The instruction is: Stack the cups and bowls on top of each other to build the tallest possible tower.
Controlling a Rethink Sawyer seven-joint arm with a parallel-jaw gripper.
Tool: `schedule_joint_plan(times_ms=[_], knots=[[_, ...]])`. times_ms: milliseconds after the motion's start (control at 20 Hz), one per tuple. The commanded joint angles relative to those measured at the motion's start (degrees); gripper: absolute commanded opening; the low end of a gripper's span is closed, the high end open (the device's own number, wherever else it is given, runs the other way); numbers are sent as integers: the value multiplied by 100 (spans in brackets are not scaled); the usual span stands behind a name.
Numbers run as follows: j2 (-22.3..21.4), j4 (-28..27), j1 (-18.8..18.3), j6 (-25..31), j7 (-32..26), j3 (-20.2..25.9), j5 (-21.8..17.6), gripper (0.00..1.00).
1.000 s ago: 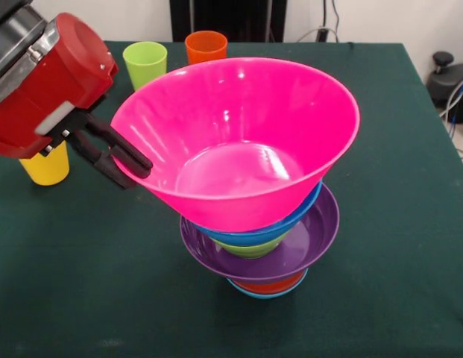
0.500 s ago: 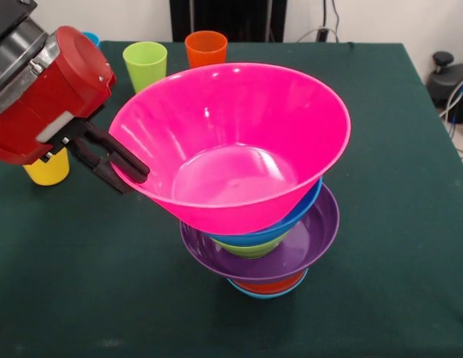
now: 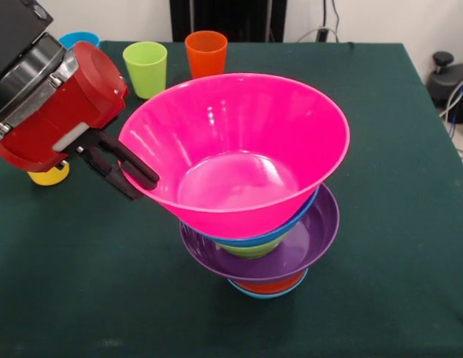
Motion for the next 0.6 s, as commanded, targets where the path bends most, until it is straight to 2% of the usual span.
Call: schedule_joint_plan(times_ms=[50,600], knots=[[-272,773,39,-484,-1068,-427,12,0],[-405,1077,-24,-671,-918,-486,76,0]])
